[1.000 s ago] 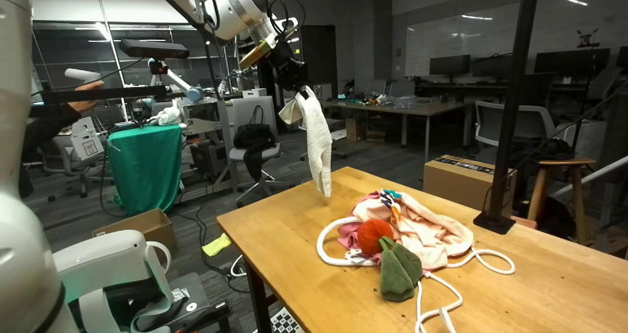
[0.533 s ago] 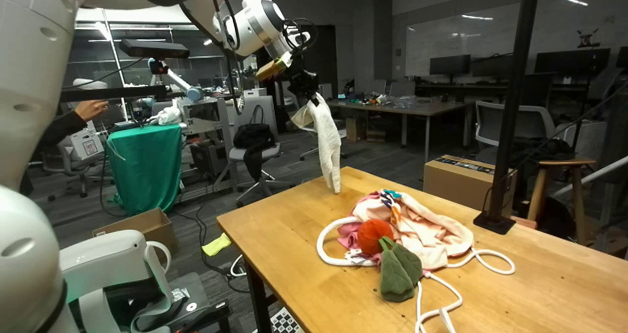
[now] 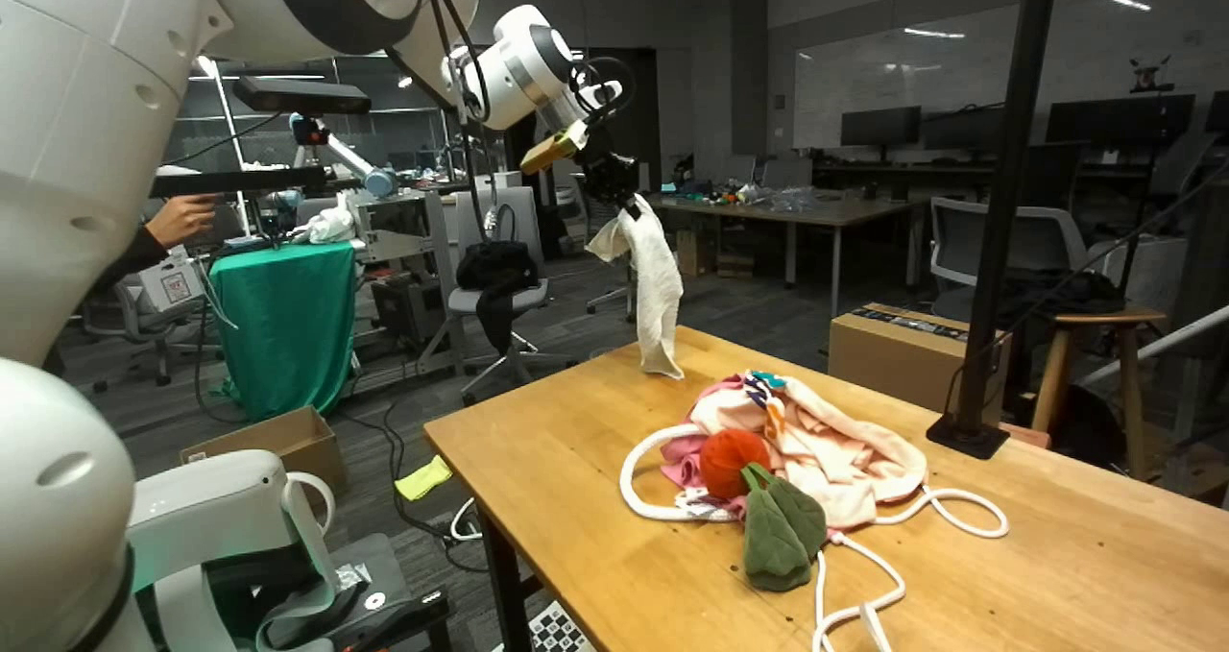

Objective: Spread the clothes and the objects across on the table

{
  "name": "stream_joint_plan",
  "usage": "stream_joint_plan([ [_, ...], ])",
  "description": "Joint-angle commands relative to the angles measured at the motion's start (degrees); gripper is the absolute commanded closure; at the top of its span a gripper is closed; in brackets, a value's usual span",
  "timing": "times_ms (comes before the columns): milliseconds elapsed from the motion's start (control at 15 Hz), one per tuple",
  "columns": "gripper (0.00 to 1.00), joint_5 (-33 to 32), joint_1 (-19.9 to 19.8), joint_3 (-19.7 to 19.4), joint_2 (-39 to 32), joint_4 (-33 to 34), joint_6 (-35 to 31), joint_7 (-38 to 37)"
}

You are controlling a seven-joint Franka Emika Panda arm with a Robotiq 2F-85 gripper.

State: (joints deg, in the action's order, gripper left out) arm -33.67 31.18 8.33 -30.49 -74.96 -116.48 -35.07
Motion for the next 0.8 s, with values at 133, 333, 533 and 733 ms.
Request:
stream_joint_plan([
  [133,0.65,-0.5,2.2,-3.3,-3.4,5.4,3.8,-0.2],
  [333,0.43,0.3,2.0,-3.7,-3.9,6.2,7.3,1.0],
  [533,0.21,0.2,1.2,-3.2,-3.6,5.9,10.0,0.9],
  [733,0.01,0.8,0.4,-2.9,-2.4,4.0,11.8,1.4],
])
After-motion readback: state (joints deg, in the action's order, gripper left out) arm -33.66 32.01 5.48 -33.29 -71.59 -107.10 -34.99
